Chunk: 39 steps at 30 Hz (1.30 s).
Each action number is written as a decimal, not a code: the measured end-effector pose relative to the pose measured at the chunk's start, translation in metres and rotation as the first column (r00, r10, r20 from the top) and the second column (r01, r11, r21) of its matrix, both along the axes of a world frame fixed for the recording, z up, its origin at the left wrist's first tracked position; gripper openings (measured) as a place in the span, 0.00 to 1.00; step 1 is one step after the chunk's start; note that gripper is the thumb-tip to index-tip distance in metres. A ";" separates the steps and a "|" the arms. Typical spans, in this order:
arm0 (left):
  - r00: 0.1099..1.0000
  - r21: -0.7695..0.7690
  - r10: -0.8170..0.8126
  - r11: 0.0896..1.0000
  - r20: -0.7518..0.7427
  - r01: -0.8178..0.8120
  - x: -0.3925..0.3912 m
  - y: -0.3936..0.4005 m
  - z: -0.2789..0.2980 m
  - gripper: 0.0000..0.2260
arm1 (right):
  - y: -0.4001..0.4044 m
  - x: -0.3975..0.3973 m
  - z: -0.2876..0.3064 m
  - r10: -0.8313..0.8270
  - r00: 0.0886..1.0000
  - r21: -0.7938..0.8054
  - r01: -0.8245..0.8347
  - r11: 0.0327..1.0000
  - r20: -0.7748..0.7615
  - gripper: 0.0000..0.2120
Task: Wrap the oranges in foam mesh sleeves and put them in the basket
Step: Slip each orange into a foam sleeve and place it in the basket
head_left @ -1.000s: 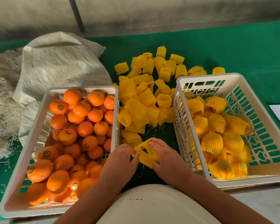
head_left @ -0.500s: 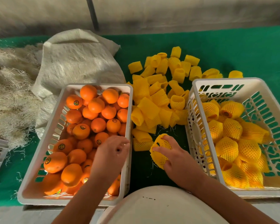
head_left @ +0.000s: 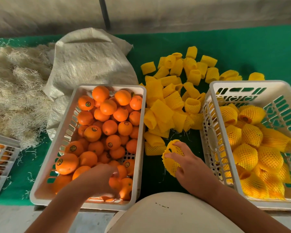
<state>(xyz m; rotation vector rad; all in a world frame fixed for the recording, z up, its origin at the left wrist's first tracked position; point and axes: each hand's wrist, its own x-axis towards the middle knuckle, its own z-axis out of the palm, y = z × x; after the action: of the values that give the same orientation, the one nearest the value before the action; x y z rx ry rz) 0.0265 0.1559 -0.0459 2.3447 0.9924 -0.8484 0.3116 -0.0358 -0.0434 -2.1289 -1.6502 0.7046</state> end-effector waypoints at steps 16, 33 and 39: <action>0.350 -0.725 0.849 0.523 0.396 -0.448 0.045 -0.001 0.059 0.22 | 0.000 0.009 0.010 -0.069 0.997 0.018 0.070 0.997 -0.017 0.25; 0.536 -0.932 0.841 0.252 0.077 -0.261 0.138 -0.064 0.082 0.25 | -0.004 0.015 0.033 -0.059 0.994 0.062 0.065 0.996 -0.089 0.39; 0.344 -0.941 0.936 0.054 -0.068 -0.334 0.147 -0.062 0.069 0.31 | -0.005 0.012 0.026 -0.147 0.972 0.088 0.165 0.982 -0.185 0.38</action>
<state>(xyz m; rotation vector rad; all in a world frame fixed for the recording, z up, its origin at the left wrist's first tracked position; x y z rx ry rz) 0.1739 0.0938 0.0234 0.7847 0.9081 -0.0155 0.3234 -0.0405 -0.0172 -2.0321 -1.3794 0.7216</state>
